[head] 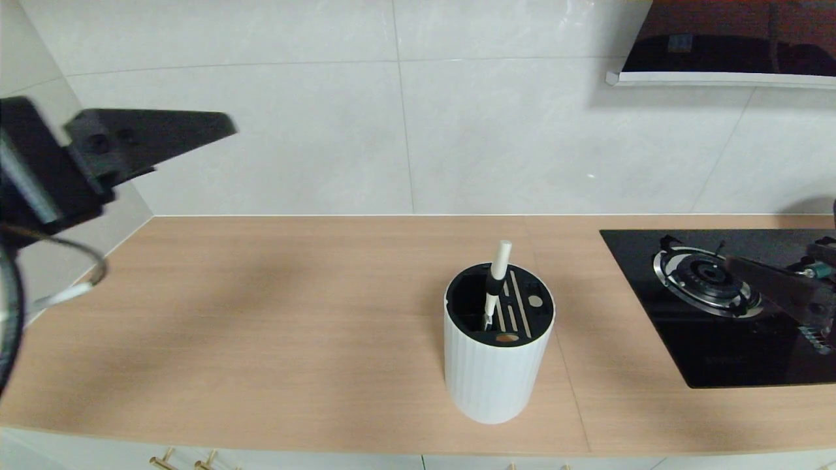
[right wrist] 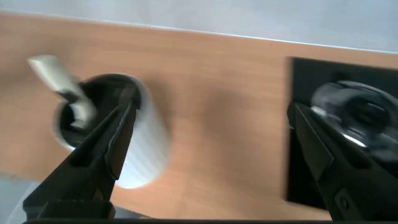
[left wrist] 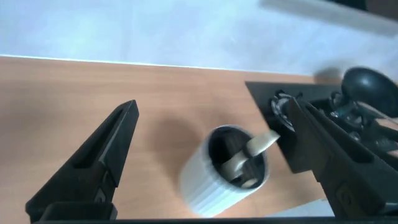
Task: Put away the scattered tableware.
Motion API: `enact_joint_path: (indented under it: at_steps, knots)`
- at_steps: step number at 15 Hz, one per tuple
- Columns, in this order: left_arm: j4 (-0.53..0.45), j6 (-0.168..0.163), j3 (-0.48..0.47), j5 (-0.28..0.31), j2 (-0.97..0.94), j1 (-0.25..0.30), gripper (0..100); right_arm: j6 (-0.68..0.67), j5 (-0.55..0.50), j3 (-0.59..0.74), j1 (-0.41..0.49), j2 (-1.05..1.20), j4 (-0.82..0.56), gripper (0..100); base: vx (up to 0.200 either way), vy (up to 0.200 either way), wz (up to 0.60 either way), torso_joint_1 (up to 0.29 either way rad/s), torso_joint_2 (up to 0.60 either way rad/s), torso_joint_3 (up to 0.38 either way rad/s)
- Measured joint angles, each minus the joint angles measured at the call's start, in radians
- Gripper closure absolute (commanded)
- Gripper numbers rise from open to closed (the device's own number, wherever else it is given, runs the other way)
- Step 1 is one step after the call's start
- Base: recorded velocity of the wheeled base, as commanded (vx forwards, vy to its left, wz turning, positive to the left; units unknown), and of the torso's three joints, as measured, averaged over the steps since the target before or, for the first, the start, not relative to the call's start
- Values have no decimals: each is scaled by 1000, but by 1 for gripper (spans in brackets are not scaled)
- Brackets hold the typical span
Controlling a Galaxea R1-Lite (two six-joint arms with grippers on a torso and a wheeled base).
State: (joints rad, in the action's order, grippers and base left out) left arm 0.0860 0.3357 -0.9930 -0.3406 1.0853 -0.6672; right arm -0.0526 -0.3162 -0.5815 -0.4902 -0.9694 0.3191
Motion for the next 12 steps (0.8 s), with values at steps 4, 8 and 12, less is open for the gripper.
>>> enact_joint_path:
  at_steps: [4, 8, 12]
  knots:
    - [-130, -2, 181, 36, -299, 175, 0, 59, 2, 158, 197, 320, -36, 0, 0, 0, 0, 0, 0, 0]
    - [-244, -38, 331, 60, -593, 325, 0, 157, 3, 218, 304, 663, -235, 0, 0, 0, 0, 0, 0, 0]
    - [-318, -107, 492, 81, -870, 475, 0, 214, -10, 312, 445, 861, -276, 0, 0, 0, 0, 0, 0, 0]
